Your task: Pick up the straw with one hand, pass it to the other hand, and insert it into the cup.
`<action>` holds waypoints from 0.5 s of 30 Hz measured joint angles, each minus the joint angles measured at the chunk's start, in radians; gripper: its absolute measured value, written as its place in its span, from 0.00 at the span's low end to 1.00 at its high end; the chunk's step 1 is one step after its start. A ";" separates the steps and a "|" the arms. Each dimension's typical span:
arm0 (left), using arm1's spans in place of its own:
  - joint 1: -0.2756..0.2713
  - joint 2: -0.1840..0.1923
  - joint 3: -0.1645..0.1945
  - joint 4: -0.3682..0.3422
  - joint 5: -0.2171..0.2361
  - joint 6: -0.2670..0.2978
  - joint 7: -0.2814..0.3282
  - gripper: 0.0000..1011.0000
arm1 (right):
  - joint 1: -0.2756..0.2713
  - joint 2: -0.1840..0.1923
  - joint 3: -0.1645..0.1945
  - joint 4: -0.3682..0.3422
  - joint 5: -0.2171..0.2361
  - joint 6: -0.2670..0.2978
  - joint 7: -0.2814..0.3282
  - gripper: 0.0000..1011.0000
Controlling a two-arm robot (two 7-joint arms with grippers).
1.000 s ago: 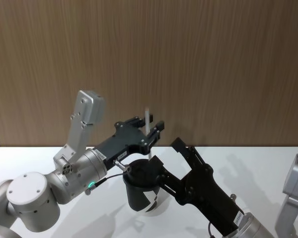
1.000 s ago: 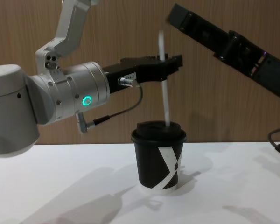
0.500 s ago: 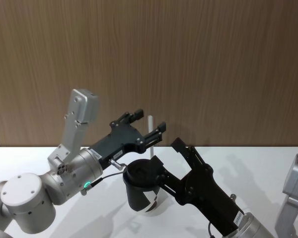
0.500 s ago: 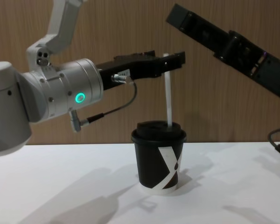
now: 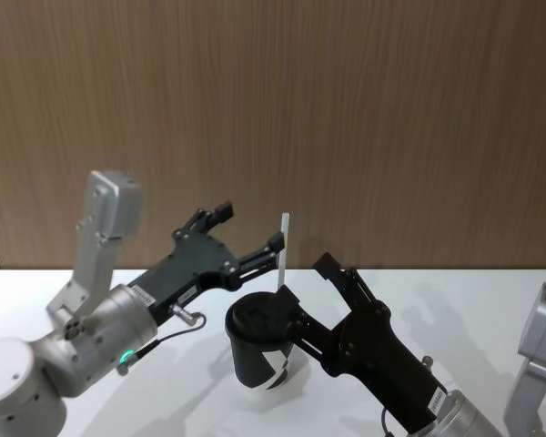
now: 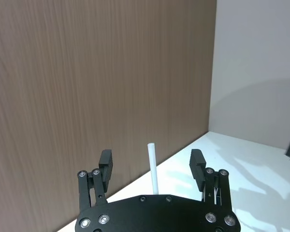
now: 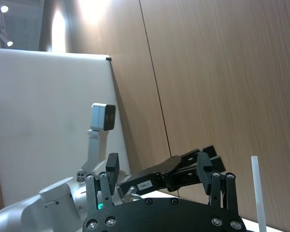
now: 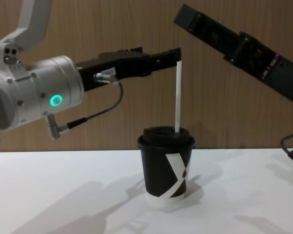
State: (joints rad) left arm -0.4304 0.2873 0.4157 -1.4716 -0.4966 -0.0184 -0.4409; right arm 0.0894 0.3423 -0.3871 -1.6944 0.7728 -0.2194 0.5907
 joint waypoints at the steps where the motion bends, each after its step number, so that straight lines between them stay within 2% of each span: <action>1: 0.008 0.006 -0.002 -0.011 -0.001 0.001 0.002 0.99 | 0.000 0.000 0.000 0.000 0.000 0.000 0.000 0.99; 15: 0.133 0.076 -0.041 -0.147 0.016 0.010 0.056 0.99 | 0.000 0.001 0.000 0.000 0.000 0.000 0.000 0.99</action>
State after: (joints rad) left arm -0.2974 0.3635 0.3750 -1.6191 -0.4807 -0.0084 -0.3850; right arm 0.0894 0.3434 -0.3875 -1.6945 0.7728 -0.2194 0.5903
